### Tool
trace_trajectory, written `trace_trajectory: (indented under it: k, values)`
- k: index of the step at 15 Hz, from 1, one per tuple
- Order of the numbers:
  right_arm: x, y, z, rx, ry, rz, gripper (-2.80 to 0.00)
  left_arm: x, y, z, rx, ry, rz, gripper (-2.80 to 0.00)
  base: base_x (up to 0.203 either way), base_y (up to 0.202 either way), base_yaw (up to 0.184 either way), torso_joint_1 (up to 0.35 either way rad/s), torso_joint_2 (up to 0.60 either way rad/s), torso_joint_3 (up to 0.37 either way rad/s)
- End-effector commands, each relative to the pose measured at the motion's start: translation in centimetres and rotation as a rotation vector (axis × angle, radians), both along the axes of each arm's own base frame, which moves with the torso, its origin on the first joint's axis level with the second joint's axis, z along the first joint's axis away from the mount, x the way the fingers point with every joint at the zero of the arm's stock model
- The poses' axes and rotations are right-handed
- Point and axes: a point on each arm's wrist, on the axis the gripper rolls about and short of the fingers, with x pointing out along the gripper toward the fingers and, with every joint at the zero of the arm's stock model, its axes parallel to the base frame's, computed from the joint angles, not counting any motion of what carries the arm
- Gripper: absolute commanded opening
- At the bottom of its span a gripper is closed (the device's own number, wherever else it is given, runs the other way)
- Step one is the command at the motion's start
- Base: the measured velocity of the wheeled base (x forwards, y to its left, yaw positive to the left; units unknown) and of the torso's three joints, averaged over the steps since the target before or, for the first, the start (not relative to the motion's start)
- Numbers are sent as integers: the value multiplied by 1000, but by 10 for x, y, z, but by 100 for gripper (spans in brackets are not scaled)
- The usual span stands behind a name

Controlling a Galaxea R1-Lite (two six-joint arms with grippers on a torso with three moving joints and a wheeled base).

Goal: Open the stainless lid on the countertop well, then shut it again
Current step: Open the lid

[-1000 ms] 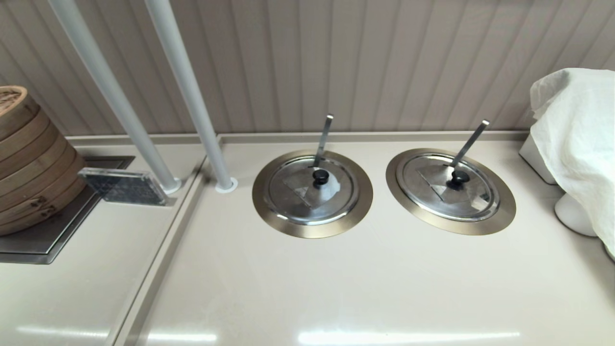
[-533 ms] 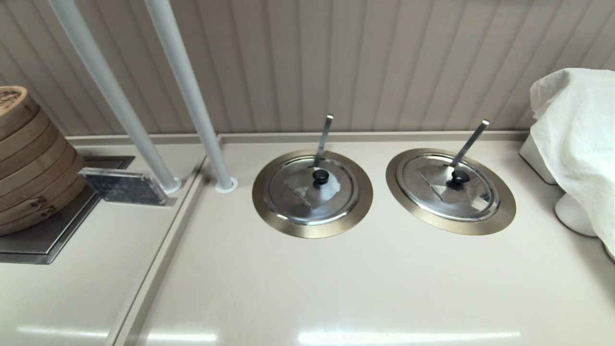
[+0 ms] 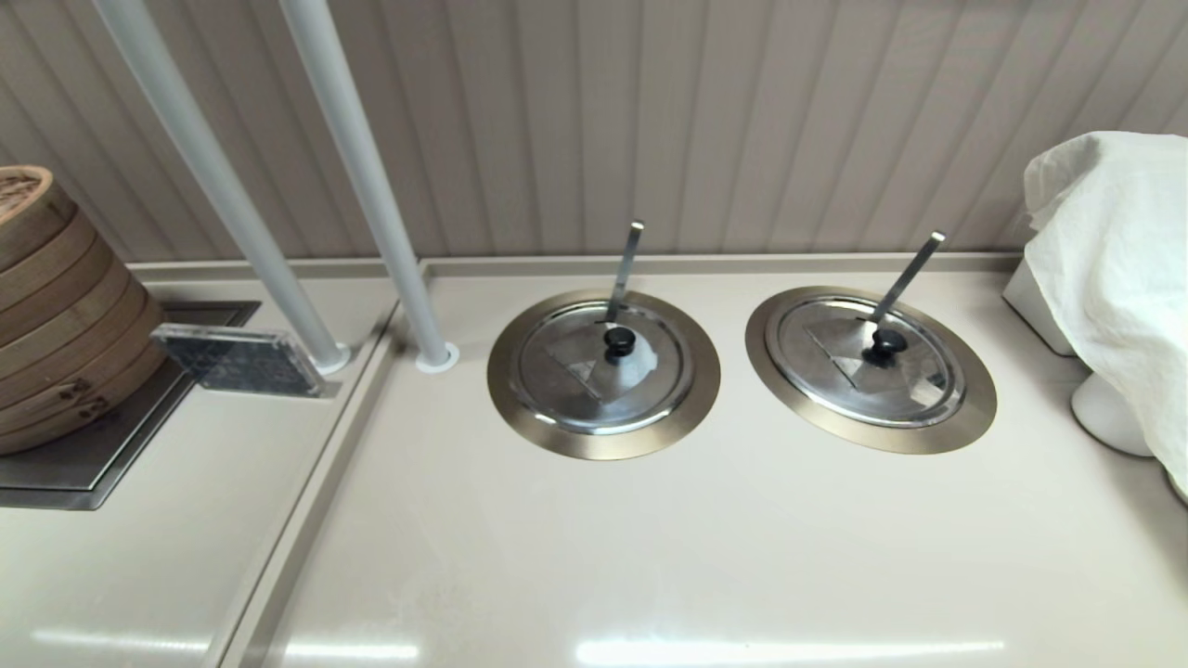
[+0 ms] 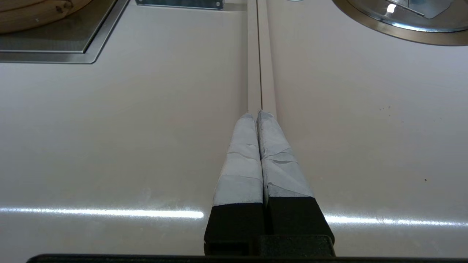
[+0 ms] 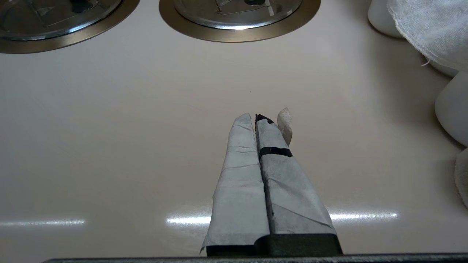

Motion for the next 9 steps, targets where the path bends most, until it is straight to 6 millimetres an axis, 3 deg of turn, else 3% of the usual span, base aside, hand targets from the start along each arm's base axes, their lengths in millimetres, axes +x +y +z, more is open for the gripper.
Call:
trace_trajectory:
  k: [1, 9]
  values:
    - [0, 0, 0, 0, -2, 1, -280, 0, 0, 0, 0, -1, 1, -280, 0, 0, 0, 0, 0, 0]
    - [0, 0, 0, -3, -3, 1, -280, 0, 0, 0, 0, 1, 1, -280, 0, 0, 0, 0, 0, 0]
